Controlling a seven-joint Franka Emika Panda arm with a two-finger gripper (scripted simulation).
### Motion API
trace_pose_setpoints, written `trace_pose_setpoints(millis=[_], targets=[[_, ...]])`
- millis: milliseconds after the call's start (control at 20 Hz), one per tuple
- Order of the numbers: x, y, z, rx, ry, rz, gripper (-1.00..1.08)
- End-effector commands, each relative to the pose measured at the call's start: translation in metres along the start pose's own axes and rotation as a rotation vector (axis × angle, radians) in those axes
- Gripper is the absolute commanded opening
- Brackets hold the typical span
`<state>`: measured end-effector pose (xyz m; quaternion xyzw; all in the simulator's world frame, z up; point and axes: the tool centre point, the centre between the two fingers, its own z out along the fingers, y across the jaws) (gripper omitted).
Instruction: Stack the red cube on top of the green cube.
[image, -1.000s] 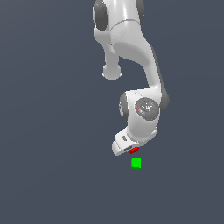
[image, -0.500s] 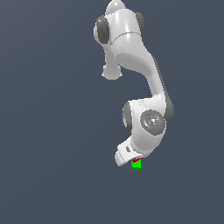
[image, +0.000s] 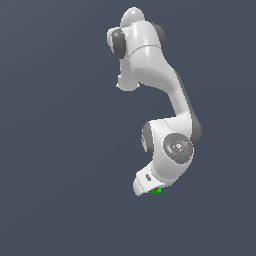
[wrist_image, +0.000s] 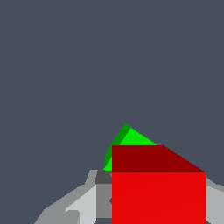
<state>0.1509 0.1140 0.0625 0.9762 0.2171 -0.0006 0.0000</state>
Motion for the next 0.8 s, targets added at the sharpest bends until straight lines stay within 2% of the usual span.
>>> trace_pose_setpoints(millis=[0, 250, 300, 750], targets=[[0.0027, 0.0006, 0.0000, 0.000, 0.001, 0.000, -1.00], [0.0043, 0.0008, 0.0004, 0.000, 0.001, 0.000, -1.00], [0.0043, 0.0008, 0.0004, 0.000, 0.001, 0.000, 1.00], [0.0043, 0.0008, 0.0004, 0.000, 0.001, 0.000, 1.00]])
